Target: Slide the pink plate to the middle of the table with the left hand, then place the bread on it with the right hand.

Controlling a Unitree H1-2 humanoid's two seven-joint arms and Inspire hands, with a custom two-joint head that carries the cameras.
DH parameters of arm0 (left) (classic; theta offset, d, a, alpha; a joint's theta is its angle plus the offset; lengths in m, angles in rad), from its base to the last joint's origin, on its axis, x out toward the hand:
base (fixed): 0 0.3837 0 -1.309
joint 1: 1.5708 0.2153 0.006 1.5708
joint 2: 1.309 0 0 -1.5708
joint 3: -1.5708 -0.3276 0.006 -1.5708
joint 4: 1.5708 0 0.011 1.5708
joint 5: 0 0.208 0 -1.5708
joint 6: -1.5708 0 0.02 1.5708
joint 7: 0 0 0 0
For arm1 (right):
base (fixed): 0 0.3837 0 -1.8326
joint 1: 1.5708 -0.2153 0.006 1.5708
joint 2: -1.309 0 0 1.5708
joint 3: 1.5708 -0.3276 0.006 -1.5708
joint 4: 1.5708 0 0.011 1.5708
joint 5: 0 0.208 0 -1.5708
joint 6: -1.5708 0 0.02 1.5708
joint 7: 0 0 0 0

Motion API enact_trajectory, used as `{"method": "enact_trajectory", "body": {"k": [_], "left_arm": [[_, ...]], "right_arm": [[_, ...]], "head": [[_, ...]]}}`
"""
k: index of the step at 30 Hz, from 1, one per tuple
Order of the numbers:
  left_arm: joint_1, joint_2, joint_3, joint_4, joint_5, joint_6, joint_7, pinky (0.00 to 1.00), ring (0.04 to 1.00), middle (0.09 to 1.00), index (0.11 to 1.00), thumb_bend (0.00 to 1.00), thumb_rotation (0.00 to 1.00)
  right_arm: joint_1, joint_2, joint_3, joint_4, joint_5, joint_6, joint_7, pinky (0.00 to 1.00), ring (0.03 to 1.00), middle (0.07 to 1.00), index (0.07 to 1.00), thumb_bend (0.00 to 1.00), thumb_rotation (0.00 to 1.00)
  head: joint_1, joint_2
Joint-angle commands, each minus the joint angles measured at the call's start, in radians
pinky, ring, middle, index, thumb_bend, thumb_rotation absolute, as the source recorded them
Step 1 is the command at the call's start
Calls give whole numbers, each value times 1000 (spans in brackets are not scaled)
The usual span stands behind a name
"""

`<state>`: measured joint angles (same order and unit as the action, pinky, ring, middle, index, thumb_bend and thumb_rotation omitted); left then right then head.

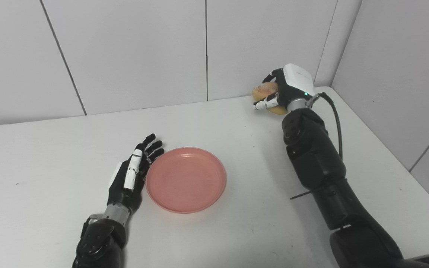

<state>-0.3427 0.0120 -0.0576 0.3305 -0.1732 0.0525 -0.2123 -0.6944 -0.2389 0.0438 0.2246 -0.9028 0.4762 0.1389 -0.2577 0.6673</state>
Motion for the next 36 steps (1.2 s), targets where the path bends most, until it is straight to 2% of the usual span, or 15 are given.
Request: {"method": "enact_trajectory", "body": {"k": [1, 4, 9, 17, 22, 26, 32, 36], "left_arm": [[14, -10, -7, 45, 17, 36, 9, 881, 879, 884, 877, 340, 1000], [9, -17, -8, 58, 19, 28, 10, 883, 880, 885, 880, 343, 1000], [1, -30, -14, 75, 37, 18, 24, 877, 875, 880, 879, 342, 1000], [-11, -61, -6, 102, 58, -19, 63, 872, 871, 877, 870, 327, 1000], [-16, -73, -1, 108, 60, -27, 81, 885, 882, 885, 878, 326, 1000], [-17, -82, -1, 104, 65, -28, 99, 888, 887, 890, 885, 333, 1000], [-15, -101, 5, 96, 85, -47, 140, 883, 888, 890, 883, 320, 1000], [-15, -109, 6, 95, 109, -60, 163, 889, 895, 895, 886, 325, 1000]], "right_arm": [[-39, 6, -3, -75, -25, -7, 20, 283, 362, 431, 531, 514, 4], [-33, 16, 21, -139, -8, -7, 50, 310, 396, 447, 525, 516, 4], [-11, 50, 69, -229, -13, -7, 101, 295, 380, 434, 540, 513, 6], [35, 104, 174, -341, -1, -13, 141, 309, 388, 432, 538, 513, 4], [70, 128, 240, -346, -5, -31, 124, 288, 380, 426, 543, 513, 4], [103, 147, 275, -329, 8, -47, 100, 300, 382, 427, 544, 513, 3], [134, 148, 318, -305, 20, -70, 85, 263, 352, 418, 543, 512, 3], [151, 149, 340, -278, 29, -85, 66, 254, 338, 476, 490, 522, 1]], "head": [[14, 0], [34, 0], [72, 3], [127, 16], [151, 22], [170, 35], [186, 45], [195, 50]]}}
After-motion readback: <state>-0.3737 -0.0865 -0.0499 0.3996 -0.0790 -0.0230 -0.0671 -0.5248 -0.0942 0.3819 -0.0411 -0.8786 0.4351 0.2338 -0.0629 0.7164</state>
